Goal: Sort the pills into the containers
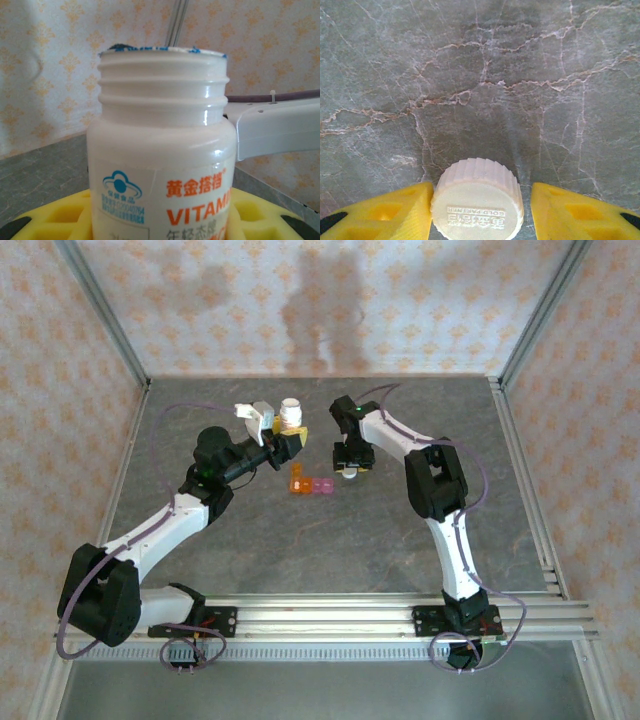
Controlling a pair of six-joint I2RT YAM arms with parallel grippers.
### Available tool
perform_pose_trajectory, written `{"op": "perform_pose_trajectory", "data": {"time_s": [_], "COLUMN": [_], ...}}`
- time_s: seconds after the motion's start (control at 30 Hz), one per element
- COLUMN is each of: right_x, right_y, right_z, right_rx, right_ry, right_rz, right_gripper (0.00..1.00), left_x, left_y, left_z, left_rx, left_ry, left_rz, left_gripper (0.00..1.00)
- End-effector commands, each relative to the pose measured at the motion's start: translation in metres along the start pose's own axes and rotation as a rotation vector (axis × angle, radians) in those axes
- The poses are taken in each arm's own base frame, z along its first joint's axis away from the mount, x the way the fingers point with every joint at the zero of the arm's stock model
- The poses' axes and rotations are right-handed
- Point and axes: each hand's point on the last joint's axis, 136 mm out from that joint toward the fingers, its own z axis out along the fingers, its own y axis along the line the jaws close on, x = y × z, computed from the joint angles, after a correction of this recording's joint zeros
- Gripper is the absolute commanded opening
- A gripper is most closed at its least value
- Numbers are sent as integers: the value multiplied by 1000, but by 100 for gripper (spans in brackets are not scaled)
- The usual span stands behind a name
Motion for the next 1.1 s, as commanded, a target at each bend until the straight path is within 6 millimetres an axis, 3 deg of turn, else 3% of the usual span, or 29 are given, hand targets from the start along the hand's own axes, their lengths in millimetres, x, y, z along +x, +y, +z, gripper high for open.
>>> {"op": "perform_pose_trajectory", "data": {"time_s": [0.0,0.27,0.6,0.73,1.07], "right_x": [-3,-4,-3,-8,-19], "right_y": [-2,-2,-1,3,3], "right_z": [4,7,2,-18,-91], "right_rx": [34,34,28,6,-127], "right_ry": [-3,1,-5,-43,-174], "right_rz": [-10,-10,-14,-10,66], "right_gripper": [54,52,37,34,33], "left_x": [-14,-12,-10,-6,16], "left_y": [0,0,1,3,13], "left_z": [1,2,1,1,3], "left_rx": [4,4,1,-9,-42], "left_ry": [-29,-23,-20,-8,53], "left_rz": [31,26,30,36,92], "left_gripper": [2,2,2,2,2]}}
